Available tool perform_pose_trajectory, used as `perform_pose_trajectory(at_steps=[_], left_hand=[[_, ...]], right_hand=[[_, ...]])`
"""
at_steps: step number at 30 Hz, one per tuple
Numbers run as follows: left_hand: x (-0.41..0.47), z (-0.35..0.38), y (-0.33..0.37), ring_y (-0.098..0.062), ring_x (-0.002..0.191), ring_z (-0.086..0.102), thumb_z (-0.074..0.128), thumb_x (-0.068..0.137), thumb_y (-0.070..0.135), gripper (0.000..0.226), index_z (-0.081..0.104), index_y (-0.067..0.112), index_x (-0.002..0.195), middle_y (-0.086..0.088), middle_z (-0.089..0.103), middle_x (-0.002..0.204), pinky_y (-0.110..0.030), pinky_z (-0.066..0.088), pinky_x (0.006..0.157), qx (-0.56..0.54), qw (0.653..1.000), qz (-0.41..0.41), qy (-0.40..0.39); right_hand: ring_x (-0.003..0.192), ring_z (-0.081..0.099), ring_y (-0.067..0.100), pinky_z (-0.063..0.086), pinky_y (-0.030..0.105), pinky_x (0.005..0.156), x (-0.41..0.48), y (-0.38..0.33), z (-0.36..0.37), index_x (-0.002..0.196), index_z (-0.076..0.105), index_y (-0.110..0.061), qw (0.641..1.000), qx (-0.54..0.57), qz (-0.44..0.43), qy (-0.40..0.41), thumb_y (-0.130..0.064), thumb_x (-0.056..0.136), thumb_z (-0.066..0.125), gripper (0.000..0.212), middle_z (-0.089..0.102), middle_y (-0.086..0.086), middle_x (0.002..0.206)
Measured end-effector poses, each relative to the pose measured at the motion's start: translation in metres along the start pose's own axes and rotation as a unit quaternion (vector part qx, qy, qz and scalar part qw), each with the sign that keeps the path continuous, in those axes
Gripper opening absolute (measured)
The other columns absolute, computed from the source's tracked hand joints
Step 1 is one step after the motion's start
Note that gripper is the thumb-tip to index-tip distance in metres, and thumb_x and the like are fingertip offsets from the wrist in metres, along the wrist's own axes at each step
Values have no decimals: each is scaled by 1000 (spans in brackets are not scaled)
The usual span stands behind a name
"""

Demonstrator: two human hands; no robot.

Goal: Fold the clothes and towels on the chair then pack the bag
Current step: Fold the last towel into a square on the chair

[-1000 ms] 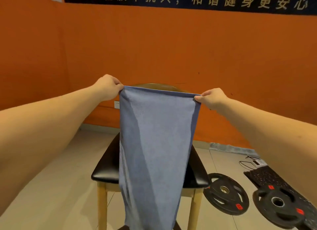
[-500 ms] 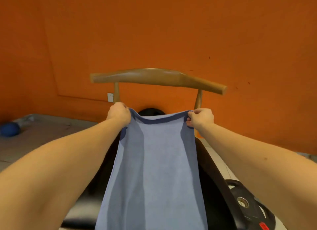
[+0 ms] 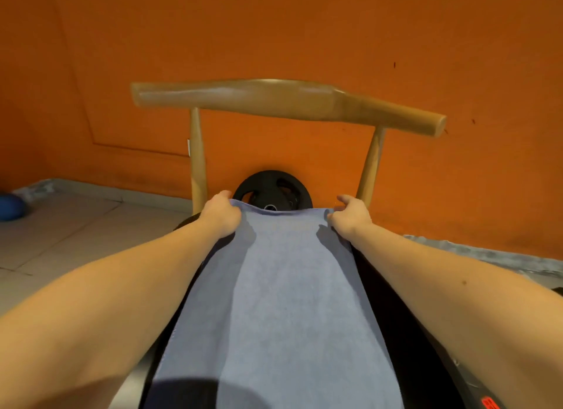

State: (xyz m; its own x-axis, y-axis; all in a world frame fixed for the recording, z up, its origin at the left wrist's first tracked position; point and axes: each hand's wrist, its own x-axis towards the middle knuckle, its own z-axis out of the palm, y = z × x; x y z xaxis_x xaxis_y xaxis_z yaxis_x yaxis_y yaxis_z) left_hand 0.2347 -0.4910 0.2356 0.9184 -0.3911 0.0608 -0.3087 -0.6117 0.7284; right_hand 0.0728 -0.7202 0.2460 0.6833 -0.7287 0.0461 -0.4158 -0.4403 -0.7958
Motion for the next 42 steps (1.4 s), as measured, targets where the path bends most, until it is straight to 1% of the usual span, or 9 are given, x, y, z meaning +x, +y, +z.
perform_pose_trajectory(at_steps=[4,9,14,17,20,24,29,37,42], left_hand=[[-49,-12,-12,-27,126,55,53,104,16,49,43,9,151,-14,54,146,-31,43,101,23,998,43,-44],[-161,-32,-29,-22,125,57,60,100,19,36,60,13,135,-2,61,134,-35,46,107,48,995,80,-36],[-274,-53,-41,-21,127,44,48,102,50,33,69,35,123,11,57,135,-41,41,100,236,964,123,19],[-326,-58,-44,-20,120,44,51,101,48,31,64,33,124,6,55,133,-40,39,100,285,951,109,52],[-357,-57,-53,-14,85,57,61,99,38,16,58,23,99,1,62,100,-39,49,85,144,986,43,78],[-376,-53,-67,-24,67,58,66,98,34,36,56,10,73,-8,63,73,-43,51,70,-3,993,-114,-26],[-386,-46,-67,-27,99,58,71,96,24,31,62,2,115,-9,62,110,-37,46,84,-139,974,-146,-104],[-385,-49,-83,-28,95,66,70,96,24,16,71,11,105,-11,71,105,-40,53,85,-87,971,-129,-181],[-384,-53,-95,-32,99,68,65,100,31,20,66,12,107,-10,71,107,-42,60,87,-80,968,-147,-189]], right_hand=[[115,59,25,47,30,91,-39,-2,-12,140,55,-6,999,-17,-32,8,-2,98,59,43,62,12,133],[101,62,21,48,28,83,-129,10,-36,130,64,-7,999,-4,-50,-6,-5,99,57,31,68,10,118],[88,64,10,50,18,70,-246,32,-60,120,66,-17,998,4,-55,25,-14,101,60,20,68,-2,100],[83,66,12,58,29,74,-307,50,-66,102,66,-24,998,8,-31,48,-15,100,62,10,67,-5,89],[80,64,12,56,28,68,-353,68,-65,94,63,-27,998,-24,-4,54,-18,99,63,10,65,-5,85],[80,64,19,53,29,66,-381,89,-57,93,61,-18,996,4,71,53,-12,98,62,8,64,3,86],[89,67,20,55,27,64,-389,97,-45,106,57,-15,972,180,152,-17,-6,97,66,16,66,5,100],[72,63,19,38,21,50,-378,100,-54,112,73,-10,948,207,166,-174,5,93,48,35,75,11,110],[79,55,19,45,27,64,-375,108,-65,92,68,-8,970,85,137,-184,-8,96,61,8,65,9,95]])
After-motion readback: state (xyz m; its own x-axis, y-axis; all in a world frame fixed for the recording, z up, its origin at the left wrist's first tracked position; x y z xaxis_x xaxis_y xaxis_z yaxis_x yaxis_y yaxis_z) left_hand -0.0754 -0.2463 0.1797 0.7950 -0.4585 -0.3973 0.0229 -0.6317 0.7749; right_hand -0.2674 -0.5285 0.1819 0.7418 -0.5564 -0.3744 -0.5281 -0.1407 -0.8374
